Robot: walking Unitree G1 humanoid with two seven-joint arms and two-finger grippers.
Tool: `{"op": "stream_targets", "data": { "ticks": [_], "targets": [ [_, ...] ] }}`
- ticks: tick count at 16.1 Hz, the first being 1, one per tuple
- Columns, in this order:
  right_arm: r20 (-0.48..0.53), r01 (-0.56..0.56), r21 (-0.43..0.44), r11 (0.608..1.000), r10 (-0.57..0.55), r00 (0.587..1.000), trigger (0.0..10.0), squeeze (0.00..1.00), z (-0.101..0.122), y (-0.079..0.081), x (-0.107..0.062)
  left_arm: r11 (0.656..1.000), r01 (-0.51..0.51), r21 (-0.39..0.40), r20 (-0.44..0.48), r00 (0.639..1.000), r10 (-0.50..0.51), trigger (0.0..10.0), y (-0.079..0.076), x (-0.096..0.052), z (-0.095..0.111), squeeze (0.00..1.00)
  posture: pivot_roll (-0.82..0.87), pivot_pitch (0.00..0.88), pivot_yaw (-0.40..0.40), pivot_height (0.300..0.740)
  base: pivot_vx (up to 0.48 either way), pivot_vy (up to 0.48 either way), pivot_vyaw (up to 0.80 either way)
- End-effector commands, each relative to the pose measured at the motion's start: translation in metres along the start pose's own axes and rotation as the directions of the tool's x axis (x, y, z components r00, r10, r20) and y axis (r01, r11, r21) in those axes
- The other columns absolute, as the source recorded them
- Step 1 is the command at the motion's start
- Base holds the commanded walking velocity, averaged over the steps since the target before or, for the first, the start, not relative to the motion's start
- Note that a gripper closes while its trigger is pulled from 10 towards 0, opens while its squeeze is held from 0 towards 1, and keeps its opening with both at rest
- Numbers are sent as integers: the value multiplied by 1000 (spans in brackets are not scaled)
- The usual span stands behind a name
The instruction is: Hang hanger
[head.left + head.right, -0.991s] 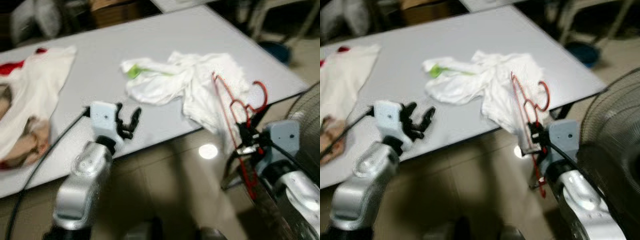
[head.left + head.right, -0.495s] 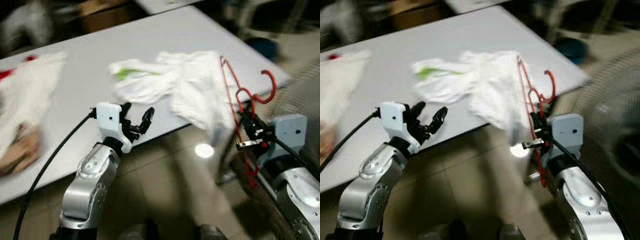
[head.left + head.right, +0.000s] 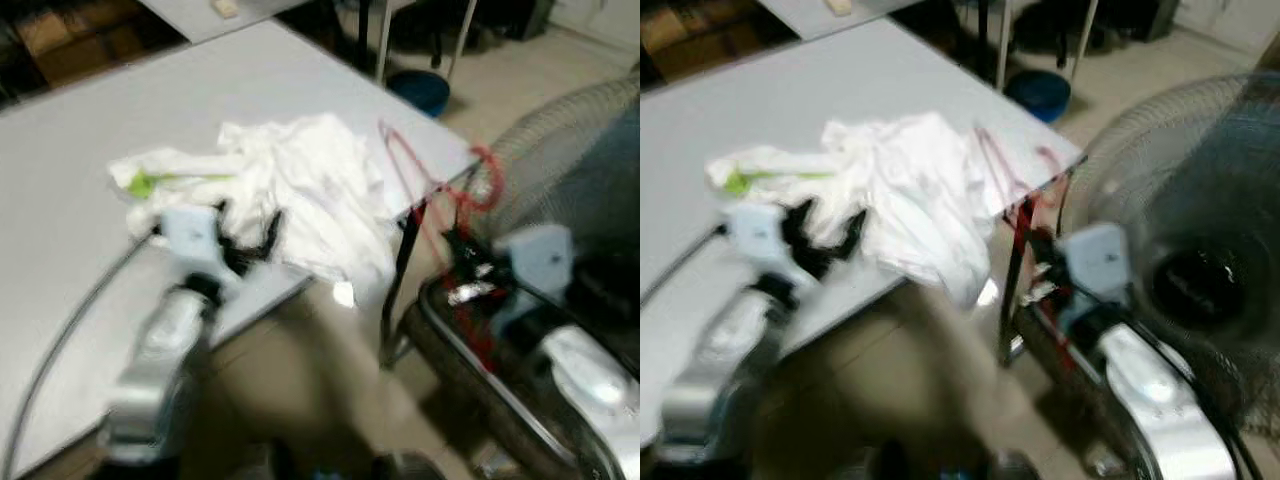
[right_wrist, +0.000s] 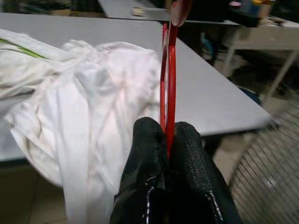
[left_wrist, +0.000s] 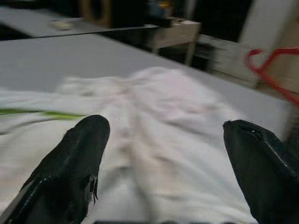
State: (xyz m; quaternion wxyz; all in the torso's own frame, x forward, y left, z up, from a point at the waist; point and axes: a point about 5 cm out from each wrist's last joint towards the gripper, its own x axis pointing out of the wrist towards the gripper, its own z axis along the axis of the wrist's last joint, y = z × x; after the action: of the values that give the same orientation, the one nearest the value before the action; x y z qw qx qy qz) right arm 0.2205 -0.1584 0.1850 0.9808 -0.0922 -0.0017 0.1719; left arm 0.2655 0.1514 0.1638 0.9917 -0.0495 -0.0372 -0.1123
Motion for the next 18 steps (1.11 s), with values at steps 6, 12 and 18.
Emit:
{"op": "stream_targets", "data": {
  "ticks": [6, 12, 18],
  "targets": [
    [30, -36, 5, 999, 35, 999, 10000, 0, -1, 5, 6, 994, 106, -3, -23, 994, -106, 10000, -3, -12, -3, 1000, -143, 141, 51, 740, 62, 0, 0],
    [-12, -78, -58, 995, 78, 997, 10000, 0, -6, -5, -1, 908, 419, -15, -109, 902, -418, 10000, -21, -8, -14, 196, -164, 117, 118, 740, 0, 0, 0],
    [-70, -81, -123, 989, 72, 995, 10000, 0, -12, -21, -13, 758, 609, 234, -341, 781, -523, 4039, -8, -5, -43, 0, -179, 100, 119, 740, 0, 0, 0]
  ]
}}
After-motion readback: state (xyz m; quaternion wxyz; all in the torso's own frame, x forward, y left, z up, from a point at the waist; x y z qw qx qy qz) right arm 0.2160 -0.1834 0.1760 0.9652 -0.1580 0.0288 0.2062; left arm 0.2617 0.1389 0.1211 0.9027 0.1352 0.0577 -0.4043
